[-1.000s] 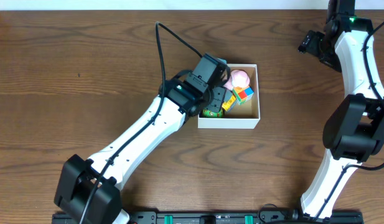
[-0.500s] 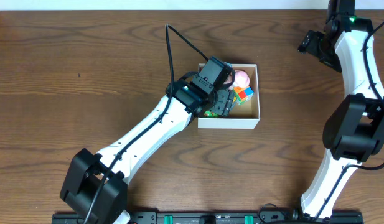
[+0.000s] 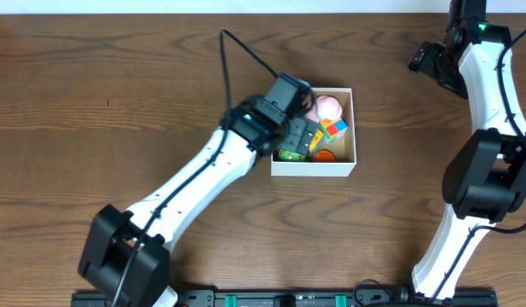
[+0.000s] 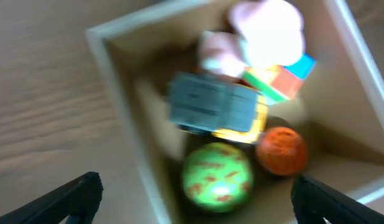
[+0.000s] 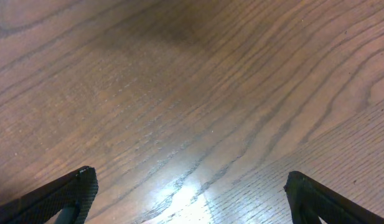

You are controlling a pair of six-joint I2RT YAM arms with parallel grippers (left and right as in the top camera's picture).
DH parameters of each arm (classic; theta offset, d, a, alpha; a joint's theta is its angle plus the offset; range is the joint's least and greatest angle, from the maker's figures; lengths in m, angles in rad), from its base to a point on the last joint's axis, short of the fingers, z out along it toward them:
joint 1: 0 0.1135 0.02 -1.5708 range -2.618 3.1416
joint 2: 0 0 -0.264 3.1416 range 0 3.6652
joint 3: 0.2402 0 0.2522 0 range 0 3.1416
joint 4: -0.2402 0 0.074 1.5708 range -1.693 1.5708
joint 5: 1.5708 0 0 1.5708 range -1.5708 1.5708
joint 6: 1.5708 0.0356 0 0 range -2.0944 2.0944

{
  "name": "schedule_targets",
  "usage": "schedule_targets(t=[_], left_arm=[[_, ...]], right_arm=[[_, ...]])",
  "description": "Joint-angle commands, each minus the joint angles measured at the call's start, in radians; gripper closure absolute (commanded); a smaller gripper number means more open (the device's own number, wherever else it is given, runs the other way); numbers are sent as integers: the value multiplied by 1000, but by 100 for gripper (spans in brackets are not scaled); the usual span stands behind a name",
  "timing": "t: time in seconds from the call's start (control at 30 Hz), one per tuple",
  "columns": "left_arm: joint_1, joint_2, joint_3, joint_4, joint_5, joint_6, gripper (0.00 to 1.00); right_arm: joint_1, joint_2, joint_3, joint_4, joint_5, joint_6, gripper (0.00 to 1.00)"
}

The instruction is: Pack container

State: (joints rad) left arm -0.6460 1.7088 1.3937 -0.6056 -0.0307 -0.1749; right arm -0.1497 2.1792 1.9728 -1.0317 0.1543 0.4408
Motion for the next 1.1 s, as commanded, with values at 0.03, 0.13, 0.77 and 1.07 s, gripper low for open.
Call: schedule_targets(t=[0.03, 0.13, 0.77, 1.07], left_arm=[[81, -120, 24, -21, -138, 13, 2], [146, -176, 24, -57, -183, 13, 2], [553, -209, -16, -236, -196, -93, 2], [568, -209, -18, -272, -101, -89, 2]], right_arm=[[0, -11, -4, -1, 14, 15, 1], [0, -11, -4, -1, 14, 15, 1], [0, -11, -4, -1, 14, 15, 1], [0, -11, -4, -1, 14, 15, 1]])
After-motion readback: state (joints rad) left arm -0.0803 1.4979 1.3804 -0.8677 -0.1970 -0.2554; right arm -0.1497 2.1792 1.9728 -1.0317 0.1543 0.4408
